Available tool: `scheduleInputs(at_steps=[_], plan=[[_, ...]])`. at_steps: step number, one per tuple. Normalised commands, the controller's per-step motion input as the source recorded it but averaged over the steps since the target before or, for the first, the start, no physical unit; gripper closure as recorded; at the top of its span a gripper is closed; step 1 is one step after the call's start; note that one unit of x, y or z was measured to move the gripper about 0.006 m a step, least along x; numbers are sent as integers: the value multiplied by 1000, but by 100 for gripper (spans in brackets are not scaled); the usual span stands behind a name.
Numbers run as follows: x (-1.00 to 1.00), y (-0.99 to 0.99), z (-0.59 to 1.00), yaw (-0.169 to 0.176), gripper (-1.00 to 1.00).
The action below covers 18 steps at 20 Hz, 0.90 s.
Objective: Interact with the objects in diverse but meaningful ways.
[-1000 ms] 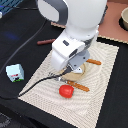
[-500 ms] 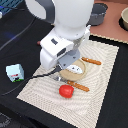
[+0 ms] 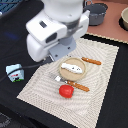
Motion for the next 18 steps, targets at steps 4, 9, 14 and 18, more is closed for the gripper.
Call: scheduleInputs(at_steps=[4, 9, 14, 18], plan=[[-866, -79, -59, -1, -100], [-832, -107, -39, -8, -100], [-848, -153, 0, -16, -100], [-815, -277, -87, -37, -100]])
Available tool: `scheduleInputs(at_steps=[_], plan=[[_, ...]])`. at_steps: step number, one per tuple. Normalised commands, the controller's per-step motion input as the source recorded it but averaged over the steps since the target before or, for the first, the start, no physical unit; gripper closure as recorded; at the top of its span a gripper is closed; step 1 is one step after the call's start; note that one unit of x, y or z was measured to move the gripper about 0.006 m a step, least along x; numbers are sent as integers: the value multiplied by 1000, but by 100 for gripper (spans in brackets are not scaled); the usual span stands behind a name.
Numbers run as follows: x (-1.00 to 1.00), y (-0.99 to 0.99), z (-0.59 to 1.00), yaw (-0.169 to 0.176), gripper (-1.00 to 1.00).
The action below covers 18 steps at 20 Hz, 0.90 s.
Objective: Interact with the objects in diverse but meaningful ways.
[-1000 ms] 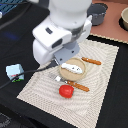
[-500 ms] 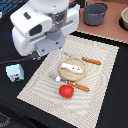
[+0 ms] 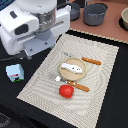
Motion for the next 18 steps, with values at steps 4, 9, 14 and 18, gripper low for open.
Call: scheduleInputs(at_steps=[4, 9, 14, 18], plan=[[-808, -314, -223, -26, -100], [-698, -224, -326, -33, -100], [-582, -22, -346, -41, -100], [-589, 0, -369, -35, -100]])
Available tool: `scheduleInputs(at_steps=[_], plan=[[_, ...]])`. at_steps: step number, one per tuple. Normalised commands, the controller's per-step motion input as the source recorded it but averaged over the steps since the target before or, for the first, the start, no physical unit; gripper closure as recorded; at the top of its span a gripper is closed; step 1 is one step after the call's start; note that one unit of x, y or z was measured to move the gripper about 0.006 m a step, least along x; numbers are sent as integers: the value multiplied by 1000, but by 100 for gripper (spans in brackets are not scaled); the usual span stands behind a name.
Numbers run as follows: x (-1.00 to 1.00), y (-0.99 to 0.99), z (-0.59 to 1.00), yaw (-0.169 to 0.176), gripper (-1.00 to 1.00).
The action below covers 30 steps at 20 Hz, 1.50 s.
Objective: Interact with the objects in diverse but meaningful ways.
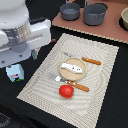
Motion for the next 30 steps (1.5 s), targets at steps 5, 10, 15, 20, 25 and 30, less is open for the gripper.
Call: scheduleInputs(at_steps=[5, 10, 15, 20, 25, 30], plan=[[-622, 0, -387, -27, -100], [-677, 0, -413, -19, -100], [-697, 6, -379, -22, -100], [-719, 32, -341, -23, -100], [-426, 72, -174, -27, -100], [2, 157, 3, -21, -100]])
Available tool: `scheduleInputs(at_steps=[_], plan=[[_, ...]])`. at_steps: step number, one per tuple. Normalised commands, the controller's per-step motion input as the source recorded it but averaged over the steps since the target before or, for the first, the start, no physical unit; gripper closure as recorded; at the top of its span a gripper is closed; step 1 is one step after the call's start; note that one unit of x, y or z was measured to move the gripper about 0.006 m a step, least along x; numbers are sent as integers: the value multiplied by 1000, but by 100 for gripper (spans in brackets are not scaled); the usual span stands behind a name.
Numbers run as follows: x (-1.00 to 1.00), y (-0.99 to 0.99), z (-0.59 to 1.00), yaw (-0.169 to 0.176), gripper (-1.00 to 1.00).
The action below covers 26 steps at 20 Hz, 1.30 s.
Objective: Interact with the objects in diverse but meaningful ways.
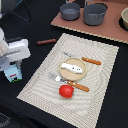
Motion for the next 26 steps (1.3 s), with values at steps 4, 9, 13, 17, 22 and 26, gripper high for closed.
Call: scheduleInputs(at_steps=[4, 9, 13, 17, 22, 26], plan=[[1, 144, 0, -21, -100], [48, 165, -4, -16, -100], [24, 155, -71, -12, -100], [11, 159, -119, -9, -100], [0, 146, -181, -8, -100], [0, 134, -206, -6, -100]])
